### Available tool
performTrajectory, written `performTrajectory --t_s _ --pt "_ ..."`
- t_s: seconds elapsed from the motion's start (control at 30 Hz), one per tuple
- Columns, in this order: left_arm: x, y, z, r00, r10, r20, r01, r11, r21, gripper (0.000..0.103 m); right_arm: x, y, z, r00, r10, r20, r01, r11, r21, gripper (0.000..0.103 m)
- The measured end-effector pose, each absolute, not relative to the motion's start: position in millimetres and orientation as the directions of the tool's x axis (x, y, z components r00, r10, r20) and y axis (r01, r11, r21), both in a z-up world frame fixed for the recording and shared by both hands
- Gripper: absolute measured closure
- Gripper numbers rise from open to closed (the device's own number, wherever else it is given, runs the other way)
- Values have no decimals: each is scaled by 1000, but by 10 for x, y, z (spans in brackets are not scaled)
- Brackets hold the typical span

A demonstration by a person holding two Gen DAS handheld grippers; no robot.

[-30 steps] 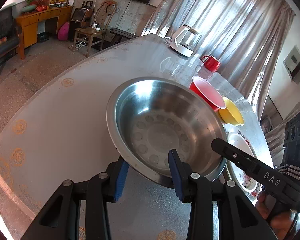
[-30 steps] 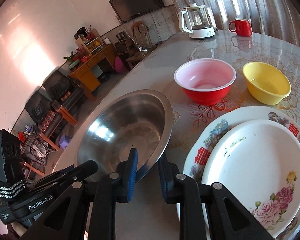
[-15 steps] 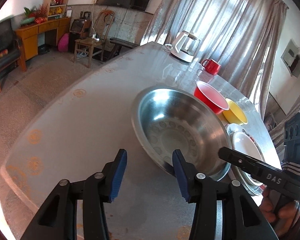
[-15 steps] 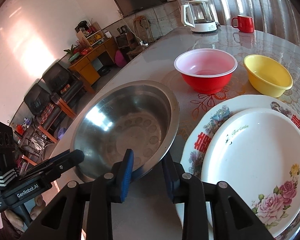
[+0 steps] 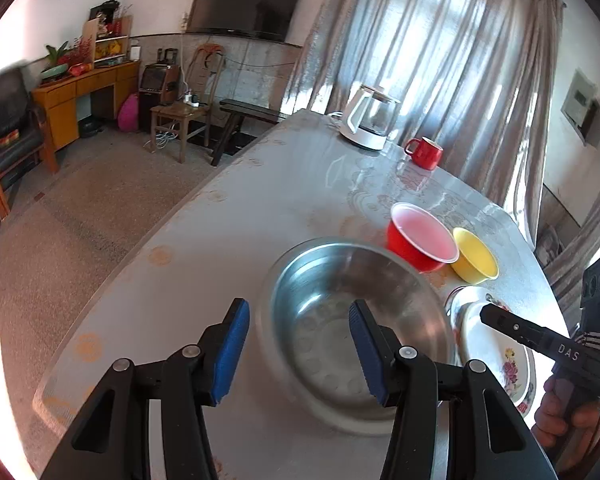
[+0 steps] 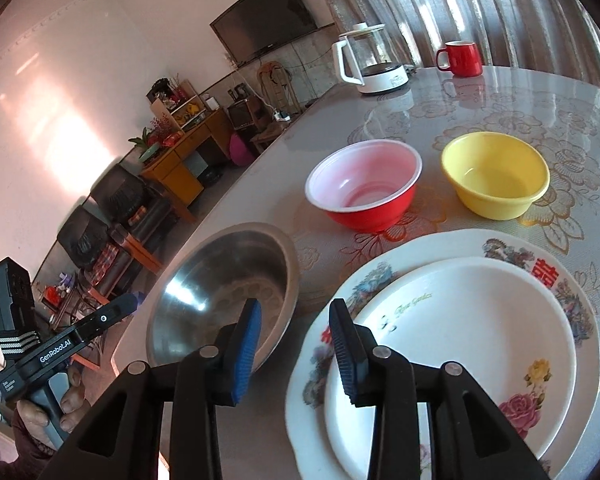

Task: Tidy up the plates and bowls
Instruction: 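Move the right tool over to the yellow plastic bowl rim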

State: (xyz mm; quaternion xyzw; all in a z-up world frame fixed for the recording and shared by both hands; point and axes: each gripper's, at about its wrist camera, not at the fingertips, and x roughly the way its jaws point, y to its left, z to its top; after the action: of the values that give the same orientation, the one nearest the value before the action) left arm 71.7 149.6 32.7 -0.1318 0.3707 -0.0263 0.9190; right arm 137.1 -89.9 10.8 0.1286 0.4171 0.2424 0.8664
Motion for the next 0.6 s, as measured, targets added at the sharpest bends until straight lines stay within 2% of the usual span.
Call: performTrajectory --t_s 0.33,0.5,0.6 --pt "1309 984 368 636 -204 -744 38 971 -234 50 1683 -1257 108 583 474 -660 -192 870 455 68" --pt "1571 755 388 619 -213 -756 60 973 -225 51 1831 -1303 72 585 445 -678 -159 883 442 79" --pt "1780 670 376 593 -225 -773 49 969 -244 51 1925 -1307 53 585 424 -691 -137 892 432 81"
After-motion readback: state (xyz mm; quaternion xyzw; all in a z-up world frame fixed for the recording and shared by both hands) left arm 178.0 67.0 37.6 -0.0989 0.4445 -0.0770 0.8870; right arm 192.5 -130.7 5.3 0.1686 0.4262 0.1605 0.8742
